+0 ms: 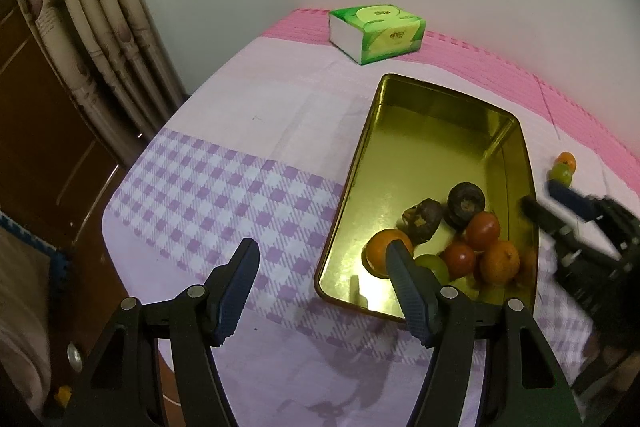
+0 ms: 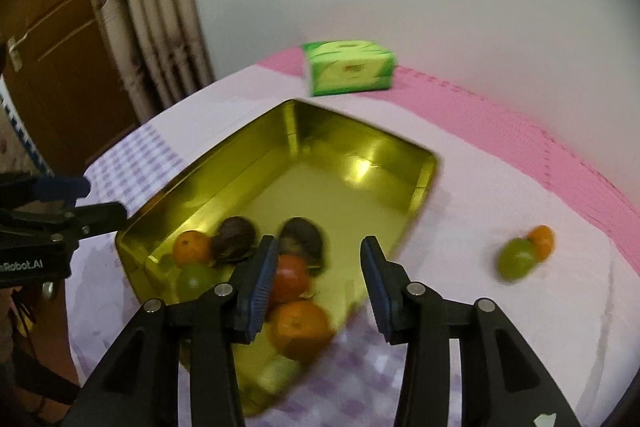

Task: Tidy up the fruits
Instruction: 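Grasp the yellow-orange tomato with the right tool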

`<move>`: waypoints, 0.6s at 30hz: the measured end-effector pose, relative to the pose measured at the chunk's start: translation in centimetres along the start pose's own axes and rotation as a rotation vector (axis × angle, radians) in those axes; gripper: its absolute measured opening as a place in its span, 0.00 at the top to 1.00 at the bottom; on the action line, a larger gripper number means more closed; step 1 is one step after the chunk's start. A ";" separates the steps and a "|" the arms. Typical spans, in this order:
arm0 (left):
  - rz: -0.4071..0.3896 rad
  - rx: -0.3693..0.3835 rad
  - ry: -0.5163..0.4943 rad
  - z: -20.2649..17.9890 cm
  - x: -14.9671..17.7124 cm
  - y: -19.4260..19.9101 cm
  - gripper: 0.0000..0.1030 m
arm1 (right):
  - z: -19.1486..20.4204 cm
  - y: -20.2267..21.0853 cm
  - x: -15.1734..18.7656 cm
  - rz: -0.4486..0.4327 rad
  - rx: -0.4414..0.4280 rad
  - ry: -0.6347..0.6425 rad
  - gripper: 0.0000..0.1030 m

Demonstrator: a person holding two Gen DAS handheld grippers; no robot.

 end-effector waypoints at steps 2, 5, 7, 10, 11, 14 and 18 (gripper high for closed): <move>0.004 -0.001 -0.002 -0.1 0.0 -0.1 0.35 | -2.8 0.1 0.3 -0.006 0.051 -0.028 0.61; 0.006 -0.003 -0.004 -0.1 0.0 -0.2 0.35 | -7.3 -0.1 1.1 0.012 0.108 -0.093 0.61; 0.007 -0.003 -0.008 -0.3 0.1 -0.3 0.35 | -10.9 -0.6 2.1 0.027 0.163 -0.136 0.61; 0.013 -0.003 -0.019 -0.5 0.2 -0.6 0.35 | -15.0 -1.7 3.4 0.055 0.221 -0.176 0.61; 0.015 -0.003 -0.027 -0.6 0.2 -0.7 0.35 | -15.8 -2.1 3.7 0.062 0.233 -0.181 0.61; 0.015 -0.003 -0.042 -0.9 0.3 -0.9 0.35 | -18.0 -3.3 4.5 0.084 0.263 -0.185 0.61; 0.004 0.028 -0.054 -1.5 0.2 -0.8 0.34 | -18.9 -5.3 4.9 0.100 0.267 -0.162 0.61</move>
Point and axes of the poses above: each gripper's, at about its wrist camera, not at the fingertips, and y roughly against the way its jaws point, z to its left, x to its underside, the point moved 7 cm from there along -y, roughly the way its jaws point, and after that the axes turned 14 degrees about x, right-handed, at the moved point
